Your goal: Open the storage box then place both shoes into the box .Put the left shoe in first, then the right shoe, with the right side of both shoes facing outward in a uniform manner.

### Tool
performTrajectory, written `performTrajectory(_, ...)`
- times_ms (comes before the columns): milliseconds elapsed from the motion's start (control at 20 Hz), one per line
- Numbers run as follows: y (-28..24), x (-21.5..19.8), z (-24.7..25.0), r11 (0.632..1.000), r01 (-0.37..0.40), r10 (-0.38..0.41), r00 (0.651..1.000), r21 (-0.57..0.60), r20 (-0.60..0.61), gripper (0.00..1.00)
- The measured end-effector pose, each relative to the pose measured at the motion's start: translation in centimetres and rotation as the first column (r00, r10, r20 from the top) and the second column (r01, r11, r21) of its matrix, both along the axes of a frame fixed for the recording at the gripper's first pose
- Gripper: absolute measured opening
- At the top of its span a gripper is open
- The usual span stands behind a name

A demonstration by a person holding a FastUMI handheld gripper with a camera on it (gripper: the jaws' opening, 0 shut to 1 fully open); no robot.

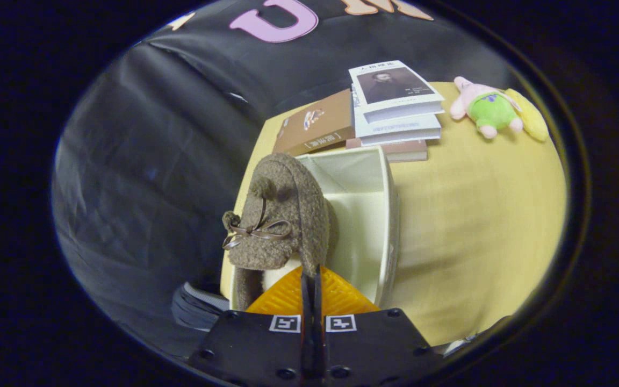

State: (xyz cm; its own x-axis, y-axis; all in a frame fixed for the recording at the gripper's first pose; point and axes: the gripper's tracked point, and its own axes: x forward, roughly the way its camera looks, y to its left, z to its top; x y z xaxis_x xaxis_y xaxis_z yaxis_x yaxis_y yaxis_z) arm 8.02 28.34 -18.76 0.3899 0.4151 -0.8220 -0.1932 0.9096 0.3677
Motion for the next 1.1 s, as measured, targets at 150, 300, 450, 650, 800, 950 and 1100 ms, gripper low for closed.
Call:
performTrajectory(150,-1.4,0.1,-1.0,0.996,0.007,-0.005,1.0,-0.094,0.026,0.03)
performTrajectory(300,-2.2,0.7,-2.0,0.979,0.036,-0.018,0.996,-0.2,0.09,0.03)
performTrajectory(450,-2.0,0.8,-2.7,0.963,0.038,-0.002,0.991,-0.268,0.133,0.05)
performTrajectory(650,-1.8,1.0,-2.7,0.956,0.037,0.013,0.986,-0.291,0.165,0.07)
performTrajectory(800,-1.7,1.3,-1.8,0.96,0.04,0.017,0.98,-0.276,0.2,0.16)
performTrajectory(950,-0.7,0.8,-0.9,0.973,0.014,0.037,0.975,-0.23,0.218,0.32)
performTrajectory(1100,0.0,0.4,0.7,0.974,-0.033,0.095,0.958,-0.224,0.271,0.49)
